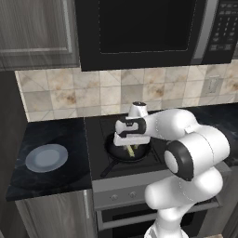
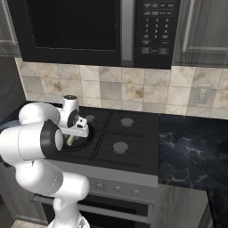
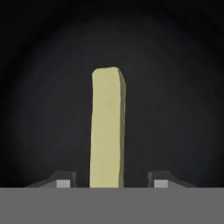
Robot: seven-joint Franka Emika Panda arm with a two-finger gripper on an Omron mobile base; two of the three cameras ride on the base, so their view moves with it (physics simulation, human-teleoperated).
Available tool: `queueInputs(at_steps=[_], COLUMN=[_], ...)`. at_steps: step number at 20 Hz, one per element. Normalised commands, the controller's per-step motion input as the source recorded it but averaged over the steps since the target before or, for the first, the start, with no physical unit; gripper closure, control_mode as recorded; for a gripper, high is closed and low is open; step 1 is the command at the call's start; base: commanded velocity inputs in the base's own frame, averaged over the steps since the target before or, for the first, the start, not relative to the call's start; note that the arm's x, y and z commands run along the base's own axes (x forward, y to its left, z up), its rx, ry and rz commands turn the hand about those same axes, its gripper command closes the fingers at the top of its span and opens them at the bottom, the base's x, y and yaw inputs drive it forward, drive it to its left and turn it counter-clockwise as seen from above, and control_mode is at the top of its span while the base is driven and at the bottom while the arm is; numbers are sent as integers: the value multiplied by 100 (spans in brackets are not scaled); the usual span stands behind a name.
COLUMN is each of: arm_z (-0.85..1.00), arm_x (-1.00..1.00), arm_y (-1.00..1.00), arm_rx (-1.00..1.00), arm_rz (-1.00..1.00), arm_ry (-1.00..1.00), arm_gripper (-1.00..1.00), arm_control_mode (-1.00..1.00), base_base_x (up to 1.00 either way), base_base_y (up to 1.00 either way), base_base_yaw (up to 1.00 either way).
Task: Pick up the butter stick and place it in the pan. Then turn on the burner for the pan.
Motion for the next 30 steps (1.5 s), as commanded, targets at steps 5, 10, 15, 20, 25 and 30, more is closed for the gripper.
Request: queueInputs(at_steps=[5,10,15,20,25,30], arm_z=[0,11,13,10,36,40], arm_x=[0,-21,-34,-45,-34,-24], arm_y=[0,1,12,10,0,0], arm_rx=[0,0,0,0,0,0], arm_rz=[0,0,0,0,0,0], arm_ry=[0,-7,-15,-20,-22,-22], arm_gripper=[-100,-100,-100,-100,-100,-100], arm_control_mode=[-100,-100,-100,-100,-100,-100], base_base_x=[0,0,0,0,0,0], base_base_y=[0,0,0,0,0,0], base_base_yaw=[0,0,0,0,0,0])
